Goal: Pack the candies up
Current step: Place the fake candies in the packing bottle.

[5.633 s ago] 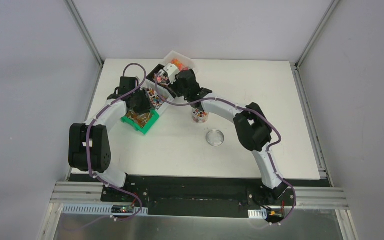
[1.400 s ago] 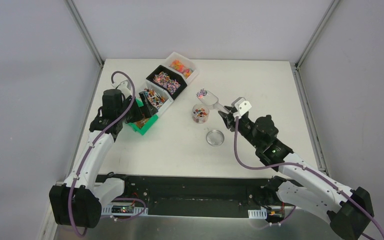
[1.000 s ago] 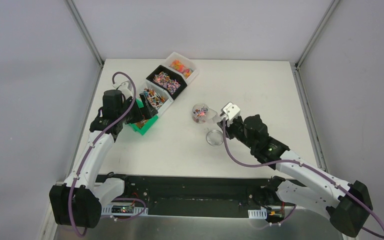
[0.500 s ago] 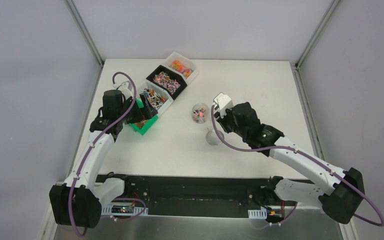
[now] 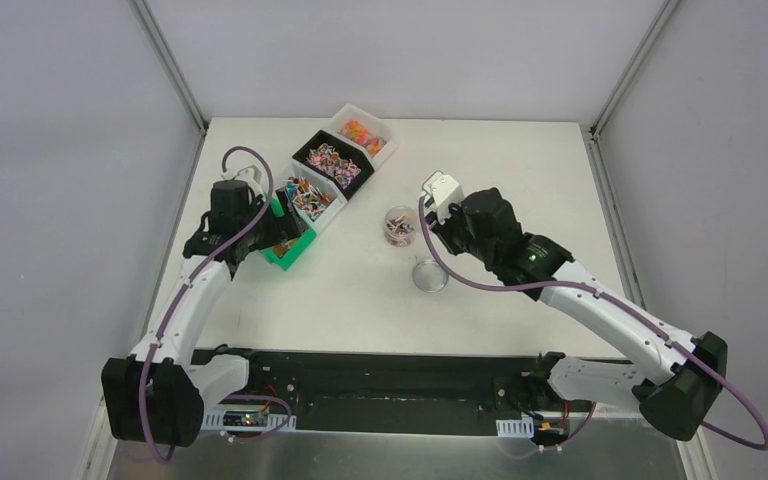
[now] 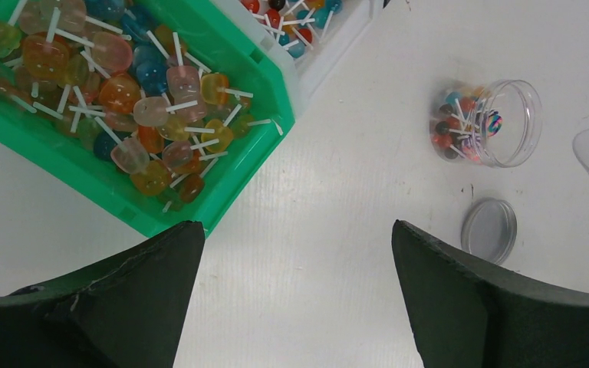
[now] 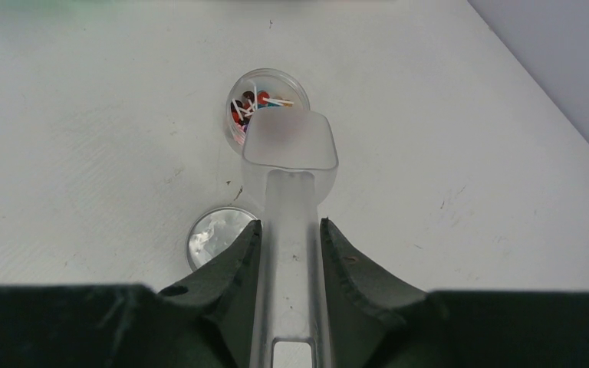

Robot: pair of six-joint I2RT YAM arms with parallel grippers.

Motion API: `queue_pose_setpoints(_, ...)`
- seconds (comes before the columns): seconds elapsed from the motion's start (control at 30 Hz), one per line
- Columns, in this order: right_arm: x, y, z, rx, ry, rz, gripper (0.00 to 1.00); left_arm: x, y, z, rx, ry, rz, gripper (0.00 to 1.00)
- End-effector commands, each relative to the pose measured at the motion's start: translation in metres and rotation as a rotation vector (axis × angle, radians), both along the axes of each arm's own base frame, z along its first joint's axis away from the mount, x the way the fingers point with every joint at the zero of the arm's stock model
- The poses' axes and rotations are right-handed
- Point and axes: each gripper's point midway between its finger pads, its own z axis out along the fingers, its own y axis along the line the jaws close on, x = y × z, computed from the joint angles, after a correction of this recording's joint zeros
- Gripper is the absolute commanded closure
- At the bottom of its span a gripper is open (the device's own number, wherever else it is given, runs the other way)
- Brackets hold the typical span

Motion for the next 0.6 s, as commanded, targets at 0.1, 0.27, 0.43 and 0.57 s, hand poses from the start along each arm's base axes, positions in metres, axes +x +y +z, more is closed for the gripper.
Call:
queue_pose_setpoints(0.1, 0.020, 0.026, 0.050, 0.045, -0.160, 0.084, 1.00, 0.016, -0.008, 0.001, -0.035, 0.028, -0.012, 0.14)
queue_pose_setpoints(0.27, 0.045, 0.049, 0.060, 0.020, -0.183, 0.094, 1.00, 0.029, -0.011, -0.001, -0.047, 0.049, -0.013, 0.30)
queue_pose_setpoints(0.43, 0.073, 0.076, 0.059, 0.005, -0.191, 0.112, 1.00, 0.055, -0.004, 0.003, -0.049, 0.031, 0.073, 0.33)
queue_pose_setpoints(0.57, 0.095, 0.099, 0.056, -0.002, -0.176, 0.118, 1.00, 0.070, 0.004, -0.003, -0.020, 0.049, 0.116, 0.34)
